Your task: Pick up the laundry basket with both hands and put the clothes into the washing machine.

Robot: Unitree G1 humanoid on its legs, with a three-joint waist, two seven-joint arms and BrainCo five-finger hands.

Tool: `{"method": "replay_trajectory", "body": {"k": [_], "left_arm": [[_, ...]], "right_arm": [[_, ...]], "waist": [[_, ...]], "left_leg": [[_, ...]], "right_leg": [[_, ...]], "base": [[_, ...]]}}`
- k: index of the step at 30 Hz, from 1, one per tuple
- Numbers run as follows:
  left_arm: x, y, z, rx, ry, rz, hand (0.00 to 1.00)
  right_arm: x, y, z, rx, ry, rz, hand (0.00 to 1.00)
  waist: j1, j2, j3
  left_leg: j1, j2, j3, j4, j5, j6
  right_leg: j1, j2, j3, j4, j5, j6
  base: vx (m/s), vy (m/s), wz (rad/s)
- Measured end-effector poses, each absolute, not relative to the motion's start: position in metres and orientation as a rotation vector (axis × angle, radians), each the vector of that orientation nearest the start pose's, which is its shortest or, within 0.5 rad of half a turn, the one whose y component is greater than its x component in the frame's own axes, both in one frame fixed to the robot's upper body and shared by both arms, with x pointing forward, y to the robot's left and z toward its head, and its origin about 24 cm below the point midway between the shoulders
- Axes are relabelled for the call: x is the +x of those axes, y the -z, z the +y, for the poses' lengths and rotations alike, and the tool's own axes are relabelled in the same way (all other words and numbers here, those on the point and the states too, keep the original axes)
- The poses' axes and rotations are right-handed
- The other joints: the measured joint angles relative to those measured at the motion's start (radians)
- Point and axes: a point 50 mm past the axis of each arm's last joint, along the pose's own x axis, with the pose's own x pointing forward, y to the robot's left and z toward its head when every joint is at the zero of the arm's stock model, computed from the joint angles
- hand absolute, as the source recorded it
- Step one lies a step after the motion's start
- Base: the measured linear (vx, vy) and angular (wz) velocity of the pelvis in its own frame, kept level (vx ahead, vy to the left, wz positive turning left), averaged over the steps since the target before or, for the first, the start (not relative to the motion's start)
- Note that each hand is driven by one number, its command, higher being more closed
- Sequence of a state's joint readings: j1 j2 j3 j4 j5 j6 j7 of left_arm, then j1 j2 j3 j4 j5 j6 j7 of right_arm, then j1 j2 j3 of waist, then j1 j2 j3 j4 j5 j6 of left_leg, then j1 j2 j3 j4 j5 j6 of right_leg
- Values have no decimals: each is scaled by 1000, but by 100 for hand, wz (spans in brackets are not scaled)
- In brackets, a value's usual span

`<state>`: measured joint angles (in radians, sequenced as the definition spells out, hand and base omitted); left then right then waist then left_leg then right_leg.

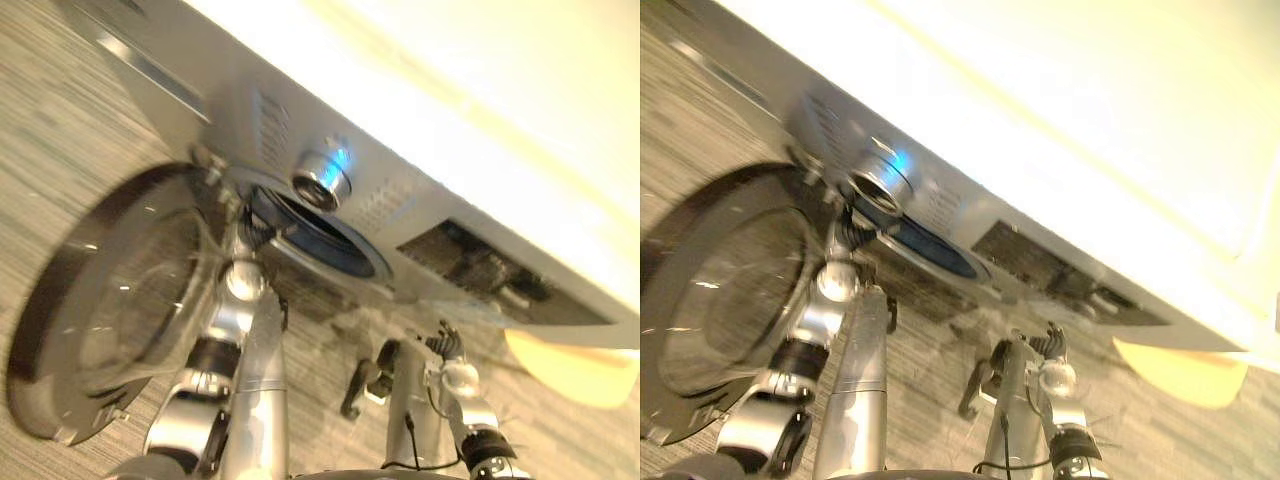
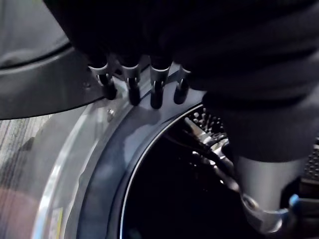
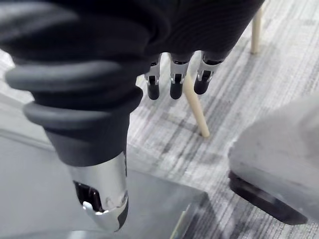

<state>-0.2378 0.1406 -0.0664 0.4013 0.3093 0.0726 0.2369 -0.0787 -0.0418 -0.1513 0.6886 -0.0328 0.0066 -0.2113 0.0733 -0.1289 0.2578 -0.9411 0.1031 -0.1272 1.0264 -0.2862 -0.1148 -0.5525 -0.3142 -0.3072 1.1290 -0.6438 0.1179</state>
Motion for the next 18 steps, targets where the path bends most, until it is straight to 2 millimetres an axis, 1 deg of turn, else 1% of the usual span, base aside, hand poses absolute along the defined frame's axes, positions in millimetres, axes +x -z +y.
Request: {"method": "replay_trajectory", "body": {"k": [1, 2, 3, 5, 7, 8, 9, 10, 12, 13, 14, 16, 18], "left_arm": [[278, 6, 171, 471, -128, 239, 0], [271, 15, 172, 454, -125, 274, 0], [258, 32, 176, 444, -127, 347, 0], [239, 55, 186, 446, -135, 463, 0], [216, 81, 192, 467, -109, 593, 0], [209, 88, 194, 470, -101, 629, 0], [193, 100, 199, 467, -110, 705, 0], [180, 112, 200, 450, -107, 773, 0], [162, 124, 202, 426, -110, 856, 0], [153, 130, 203, 400, -115, 901, 0], [151, 132, 204, 392, -113, 914, 0], [143, 137, 206, 354, -136, 951, 0], [140, 138, 209, 313, -166, 961, 0]], "right_arm": [[210, 92, -199, -95, 332, 637, 0], [207, 94, -199, -100, 333, 651, 0], [197, 100, -201, -103, 338, 683, 0], [188, 106, -202, -103, 334, 720, 0], [178, 113, -201, -109, 326, 765, 0], [176, 114, -201, -109, 325, 773, 0], [167, 119, -202, -116, 326, 804, 0], [164, 122, -202, -128, 321, 820, 0], [159, 126, -200, -128, 308, 848, 0], [155, 130, -200, -122, 302, 872, 0], [154, 131, -201, -120, 306, 879, 0], [153, 135, -204, -114, 318, 911, 0], [156, 135, -204, -115, 316, 919, 0]], "waist": [[3, 3, -7], [5, 6, -12], [12, 10, -29], [17, 20, -44], [14, 27, -59], [14, 28, -69], [11, 30, -95], [6, 39, -116], [-3, 47, -145], [-5, 48, -169], [-4, 49, -173], [-5, 59, -184], [-11, 69, -179]], "left_leg": [[72, -1, 3, -70, 18, -2], [103, -1, 5, -104, 28, -1], [157, -1, 14, -171, 49, 0], [234, 1, 27, -258, 76, 1], [336, 3, 50, -364, 108, 7], [364, 4, 59, -395, 117, 8], [413, 4, 76, -459, 138, 13], [455, 10, 93, -514, 156, 17], [517, 19, 116, -602, 189, 19], [573, 17, 150, -694, 230, 22], [598, 16, 162, -732, 249, 23], [704, 16, 216, -911, 334, 24], [749, 16, 243, -994, 379, 26]], "right_leg": [[73, 1, -24, -76, 32, 2], [104, 3, -33, -112, 50, 1], [154, 9, -52, -181, 80, 4], [226, 21, -68, -279, 127, 5], [316, 34, -78, -396, 187, 8], [337, 36, -79, -429, 205, 10], [375, 42, -79, -499, 242, 14], [411, 54, -78, -569, 284, 15], [454, 71, -75, -668, 344, 20], [487, 77, -65, -765, 392, 26], [500, 82, -56, -798, 412, 26], [527, 106, -5, -918, 489, 24], [528, 114, 27, -939, 507, 22]], "base": [[120, -62, 34], [126, -41, 18], [114, -37, 6], [121, -21, 2], [82, 7, -6], [100, 20, -18], [97, 29, -25], [95, 30, -32], [50, 18, -43], [43, 13, -49], [34, 29, -57], [4, 32, -66], [-37, 28, -47]]}}
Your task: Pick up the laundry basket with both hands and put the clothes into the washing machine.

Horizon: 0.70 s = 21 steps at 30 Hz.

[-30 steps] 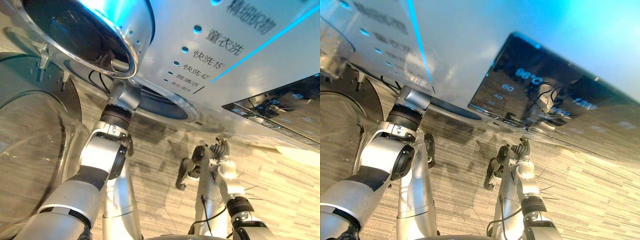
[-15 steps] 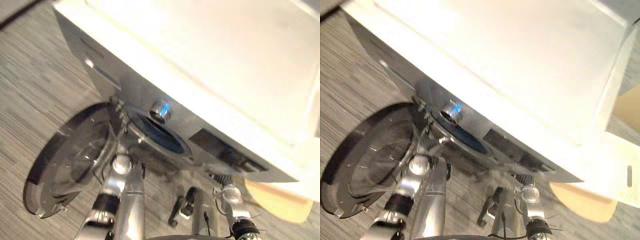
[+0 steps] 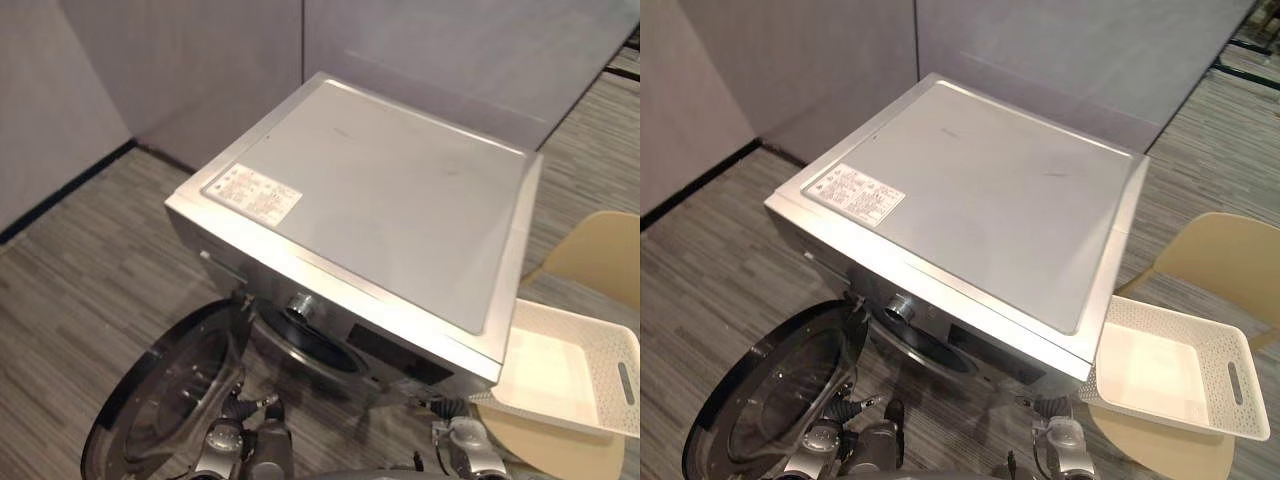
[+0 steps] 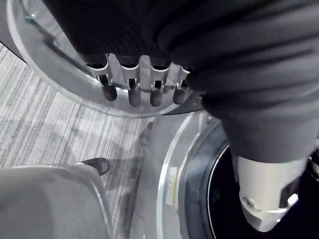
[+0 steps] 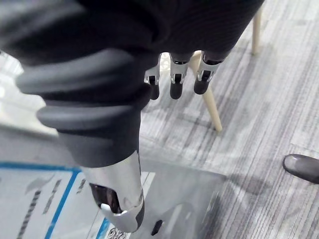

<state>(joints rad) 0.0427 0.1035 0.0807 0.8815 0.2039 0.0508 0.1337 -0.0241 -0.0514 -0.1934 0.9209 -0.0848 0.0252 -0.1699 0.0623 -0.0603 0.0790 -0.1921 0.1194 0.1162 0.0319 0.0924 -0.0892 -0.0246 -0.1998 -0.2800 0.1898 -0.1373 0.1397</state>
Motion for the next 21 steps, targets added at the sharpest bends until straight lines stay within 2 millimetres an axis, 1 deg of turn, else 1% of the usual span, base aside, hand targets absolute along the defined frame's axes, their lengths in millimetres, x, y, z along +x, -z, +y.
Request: {"method": "replay_trajectory", "body": {"k": [1, 2, 3, 4, 5, 6, 7, 8, 9, 10, 11, 12, 13, 14, 15, 16, 17, 18, 19, 20, 21], "left_arm": [[140, 139, 209, 309, -168, 963, 0], [143, 137, 209, 283, -182, 945, 0], [148, 136, 207, 257, -189, 930, 0], [149, 136, 206, 248, -190, 927, 0], [154, 133, 206, 224, -208, 908, 0], [155, 132, 205, 210, -218, 900, 0], [154, 132, 206, 203, -226, 898, 0], [152, 131, 209, 201, -240, 891, 0], [151, 130, 208, 189, -261, 885, 0], [151, 130, 206, 176, -265, 880, 0], [151, 129, 201, 160, -264, 868, 0], [150, 131, 191, 134, -252, 873, 0], [150, 132, 181, 113, -238, 874, 0], [150, 133, 175, 84, -239, 878, 0], [147, 134, 172, 70, -244, 887, 0], [143, 136, 171, 61, -251, 895, 0], [143, 135, 171, 61, -256, 894, 0], [145, 133, 171, 60, -258, 880, 0], [151, 128, 172, 61, -262, 846, 0], [153, 127, 173, 62, -262, 835, 0], [158, 125, 172, 63, -256, 818, 0]], "right_arm": [[157, 135, -204, -115, 317, 921, 0], [156, 137, -203, -115, 314, 934, 0], [156, 137, -201, -118, 307, 936, 0], [155, 138, -201, -117, 308, 939, 0], [156, 138, -199, -116, 299, 939, 0], [155, 139, -196, -120, 284, 942, 0], [156, 139, -194, -122, 277, 940, 0], [157, 138, -194, -126, 272, 935, 0], [162, 135, -196, -136, 271, 918, 0], [167, 133, -197, -139, 271, 904, 0], [175, 128, -199, -144, 275, 866, 0], [183, 122, -206, -159, 288, 830, 0], [179, 124, -209, -166, 298, 845, 0], [174, 126, -211, -158, 316, 863, 0], [173, 127, -210, -151, 328, 872, 0], [173, 128, -206, -133, 335, 875, 0], [173, 127, -207, -127, 344, 872, 0], [172, 127, -209, -131, 352, 870, 0], [169, 128, -211, -135, 364, 878, 0], [168, 128, -211, -134, 367, 880, 0], [166, 129, -213, -129, 378, 887, 0]], "waist": [[-5, 3, 3], [-13, 6, 7], [-26, 14, 13], [-25, 20, 16], [-25, 26, 29], [-24, 27, 32], [-21, 20, 28], [-6, 12, 23], [12, 8, 21], [13, 14, 16], [24, 31, 16], [26, 92, 29], [26, 114, 31], [17, 104, 42], [14, 93, 46], [6, 80, 44], [3, 78, 43], [4, 76, 44], [7, 73, 45], [4, 72, 45], [2, 71, 45]], "left_leg": [[1, -1, 1, -5, 6, 1], [-12, 4, 1, 14, 6, 2], [-37, 11, -4, 54, -3, 14], [-45, 25, -7, 62, -9, 22], [-57, 34, -7, 76, -12, 30], [-70, 29, -27, 98, -7, 29], [-80, 23, -38, 117, -6, 28], [-93, 16, -41, 130, -3, 23], [-114, 17, -42, 135, 14, 20], [-126, 23, -46, 125, 29, 21], [-156, 34, -45, 94, 49, 31], [-178, 51, -69, 54, 44, 28], [-175, 57, -80, 7, 17, 14], [-177, 54, -67, -21, -34, 5], [-178, 48, -24, -7, -22, 12], [-176, 33, 17, 73, -17, 14], [-173, 31, 31, 128, -19, 15], [-161, 31, 37, 220, -26, 13], [-117, 40, 35, 331, -78, 22], [-90, 41, 33, 338, -115, 20], [-32, 44, 35, 324, -164, 19]], "right_leg": [[-2, 3, 7, 2, 2, 0], [-25, 5, 14, 39, 4, -2], [-66, 5, 37, 111, 6, -4], [-72, 11, 50, 131, 4, -1], [-108, 8, 93, 265, -45, -2], [-123, 9, 125, 433, -96, 13], [-102, 11, 135, 484, -117, 31], [-76, 17, 150, 477, -147, 35], [-48, 41, 158, 387, -208, 13], [-35, 54, 150, 336, -232, -3], [-35, 71, 137, 262, -286, -42], [-58, 111, 107, 269, -270, -56], [-76, 122, 82, 266, -258, -75], [-79, 107, 49, 244, -237, -99], [-85, 88, 29, 233, -224, -119], [-86, 68, 2, 209, -191, -126], [-86, 62, -9, 194, -173, -129], [-87, 58, -22, 175, -151, -134], [-88, 56, -35, 147, -123, -135], [-88, 56, -43, 136, -113, -134], [-90, 56, -56, 108, -90, -125]], "base": [[-107, 53, -23], [-142, 66, 0], [-178, 73, 2], [-171, -3, 12], [-165, -52, 28], [-202, -118, 41], [-174, -117, 38], [-213, -198, 15], [-207, -188, 6], [-360, -281, 6], [-337, -218, 34], [-414, -231, 52], [-290, -112, 79], [-325, -71, 75], [-266, -68, 80], [-226, -83, 59], [-178, -115, 49], [-163, -62, 38], [-164, -29, 37], [-182, 48, 41], [-159, 104, 39]]}}
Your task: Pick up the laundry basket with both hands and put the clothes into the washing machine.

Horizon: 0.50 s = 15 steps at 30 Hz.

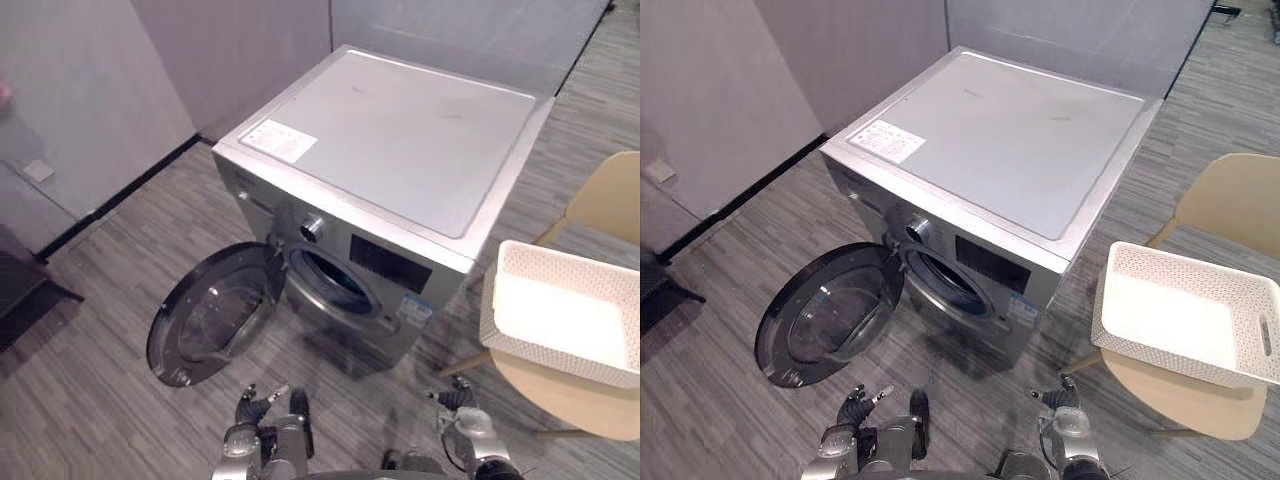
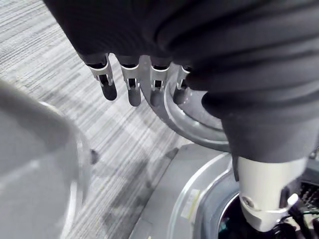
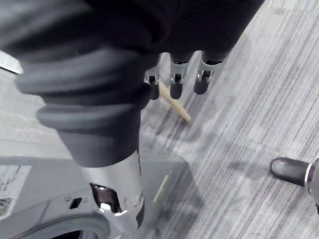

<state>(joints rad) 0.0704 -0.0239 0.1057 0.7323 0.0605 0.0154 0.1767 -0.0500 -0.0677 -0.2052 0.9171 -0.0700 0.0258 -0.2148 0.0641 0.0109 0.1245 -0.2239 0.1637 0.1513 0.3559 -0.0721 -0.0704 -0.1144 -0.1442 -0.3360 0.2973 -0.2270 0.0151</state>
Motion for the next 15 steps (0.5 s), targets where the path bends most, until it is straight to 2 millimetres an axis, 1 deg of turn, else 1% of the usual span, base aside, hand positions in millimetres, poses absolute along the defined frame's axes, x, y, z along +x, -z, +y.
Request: {"method": "replay_trajectory", "body": {"k": [1, 2, 3, 4, 5, 6, 7, 8, 10, 11, 12, 13, 14, 15], "left_arm": [[163, 122, 169, 75, -236, 802, 0], [166, 120, 169, 85, -226, 788, 0], [172, 115, 171, 112, -214, 757, 0], [175, 112, 174, 132, -207, 740, 0], [182, 105, 181, 183, -194, 697, 0], [190, 95, 188, 210, -199, 644, 0], [194, 89, 191, 223, -203, 615, 0], [203, 77, 199, 255, -215, 553, 0], [221, 50, 224, 325, -293, 436, 0], [226, 43, 233, 339, -323, 410, 0], [232, 30, 251, 370, -385, 368, 0], [235, 24, 261, 387, -414, 352, 0], [236, 16, 275, 410, -461, 331, 0], [237, 3, 295, 446, -527, 303, 0]], "right_arm": [[164, 130, -215, -121, 392, 892, 0], [164, 130, -217, -118, 403, 894, 0], [162, 131, -219, -115, 411, 902, 0], [161, 132, -216, -110, 405, 909, 0], [156, 135, -212, -99, 401, 928, 0], [151, 138, -212, -97, 403, 952, 0], [150, 139, -213, -94, 409, 954, 0], [146, 140, -216, -90, 422, 962, 0], [141, 141, -219, -98, 428, 971, 0], [141, 141, -220, -99, 429, 972, 0], [140, 141, -221, -103, 430, 978, 0], [139, 142, -222, -106, 431, 985, 0], [137, 142, -225, -112, 434, 993, 0], [137, 141, -230, -123, 443, 992, 0]], "waist": [[-7, 4, -3], [-21, 19, -11], [-28, 17, -13], [-27, 7, -17], [-32, -8, -24], [-43, -14, -27], [-49, -13, -27], [-49, -8, -27], [-50, 3, -32], [-50, 4, -33], [-50, 4, -32], [-50, 3, -32], [-50, 2, -32], [-50, 2, -32]], "left_leg": [[57, -3, 2, -66, -19, 1], [78, -7, 1, -126, -15, -2], [106, -15, -2, -227, 8, -27], [108, -26, -6, -257, 30, -18], [112, -42, -13, -295, 55, -13], [119, -60, -22, -312, 67, -3], [127, -69, -26, -319, 71, 1], [151, -84, -27, -335, 77, 7], [173, -102, -27, -370, 95, 19], [174, -106, -27, -379, 102, 21], [174, -112, -27, -396, 114, 24], [175, -112, -28, -402, 119, 23], [180, -111, -27, -413, 124, 23], [188, -110, -25, -428, 131, 23]], "right_leg": [[1, 3, -15, -35, 27, 13], [2, 7, -22, -55, 40, 24], [4, 16, -31, -95, 70, 35], [7, 14, -34, -120, 95, 35], [22, 11, -46, -173, 128, 44], [43, 6, -57, -206, 148, 59], [55, 2, -62, -218, 156, 63], [79, -7, -61, -237, 170, 69], [97, -16, -60, -261, 186, 79], [95, -16, -59, -267, 191, 79], [91, -14, -59, -275, 200, 77], [91, -12, -60, -281, 204, 75], [92, -8, -57, -286, 208, 74], [92, -5, -54, -291, 210, 74]], "base": [[-150, 128, 40], [-115, 143, 37], [-83, 124, 25], [-78, 155, 24], [-50, 152, 26], [-40, 142, 30], [-32, 139, 23], [-25, 130, 9], [-40, 126, 2], [-49, 85, 0], [-36, 54, 0], [0, 0, 0], [-11, 0, -5], [-4, -3, -8]]}}
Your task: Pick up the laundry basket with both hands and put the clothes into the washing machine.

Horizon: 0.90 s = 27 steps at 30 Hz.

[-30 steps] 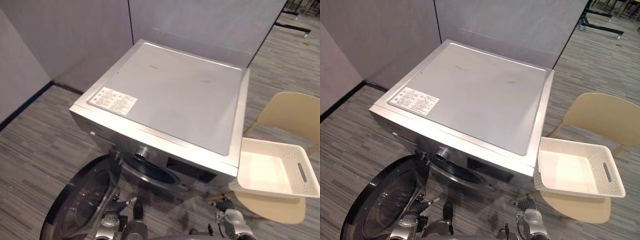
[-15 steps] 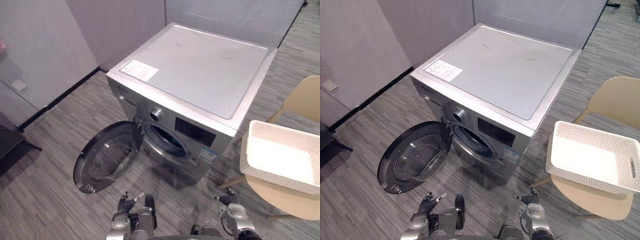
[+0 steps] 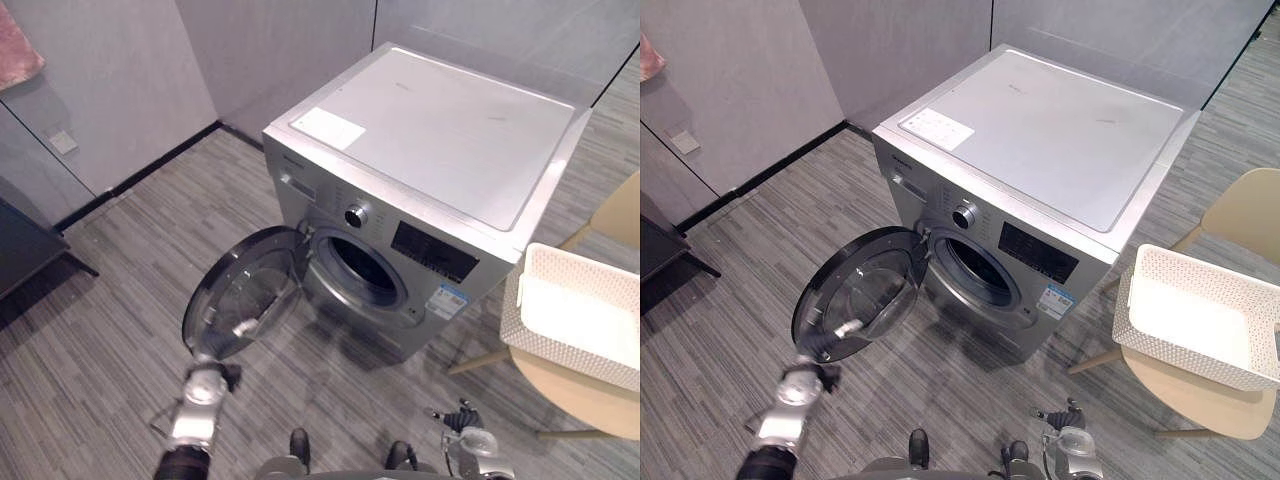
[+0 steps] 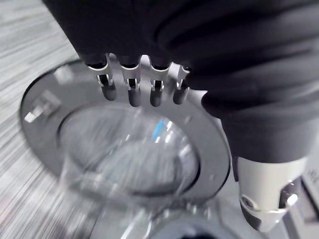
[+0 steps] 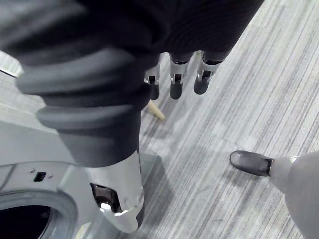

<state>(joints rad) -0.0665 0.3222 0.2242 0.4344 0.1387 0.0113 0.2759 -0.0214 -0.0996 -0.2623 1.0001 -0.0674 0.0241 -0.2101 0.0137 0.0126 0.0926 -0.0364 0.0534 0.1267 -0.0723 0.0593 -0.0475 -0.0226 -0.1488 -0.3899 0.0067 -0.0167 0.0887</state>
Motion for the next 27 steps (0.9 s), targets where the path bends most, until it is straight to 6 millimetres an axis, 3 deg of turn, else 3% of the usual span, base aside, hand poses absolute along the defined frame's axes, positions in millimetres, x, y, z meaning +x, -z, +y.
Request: {"method": "replay_trajectory", "body": {"k": [5, 7, 10, 14, 20, 22, 27], "left_arm": [[237, -22, 352, 572, -645, 317, 0], [243, -32, 374, 636, -659, 357, 0], [256, -44, 382, 747, -601, 394, 0], [291, -61, 366, 835, -481, 367, 0], [339, -102, 333, 828, -430, 215, 0], [348, -104, 318, 818, -396, 185, 0], [358, -98, 285, 794, -320, 135, 0]], "right_arm": [[136, 138, -245, -133, 461, 987, 0], [144, 136, -244, -131, 456, 970, 0], [153, 133, -242, -128, 442, 946, 0], [164, 129, -230, -99, 407, 898, 0], [183, 115, -216, -106, 347, 777, 0], [184, 111, -216, -103, 347, 749, 0], [193, 105, -211, -114, 323, 705, 0]], "waist": [[1, -13, 6], [2, -34, 24], [4, -64, 41], [2, -101, 79], [3, -110, 120], [28, -107, 122], [35, -107, 122]], "left_leg": [[-18, 7, 15, -21, 11, -1], [-47, 11, 32, -20, 16, -1], [-94, 13, 46, -5, 16, 0], [-180, 17, 70, 26, 16, 0], [-322, 45, 85, 106, 5, 5], [-356, 61, 92, 141, -8, 3], [-369, 59, 75, 144, -10, -3]], "right_leg": [[-33, 13, 19, -13, 16, -12], [-71, 18, 38, -13, 28, -20], [-120, 20, 62, -15, 43, -27], [-199, 21, 92, -17, 70, -40], [-308, 33, 153, -34, 120, -49], [-330, 42, 177, -34, 137, -53], [-333, 40, 174, -31, 137, -53]], "base": [[0, -4, -13], [-13, 6, -20], [-8, 14, -17], [-29, 16, -13], [-58, -4, -11], [-74, -13, -11], [-69, 1, 12]]}}
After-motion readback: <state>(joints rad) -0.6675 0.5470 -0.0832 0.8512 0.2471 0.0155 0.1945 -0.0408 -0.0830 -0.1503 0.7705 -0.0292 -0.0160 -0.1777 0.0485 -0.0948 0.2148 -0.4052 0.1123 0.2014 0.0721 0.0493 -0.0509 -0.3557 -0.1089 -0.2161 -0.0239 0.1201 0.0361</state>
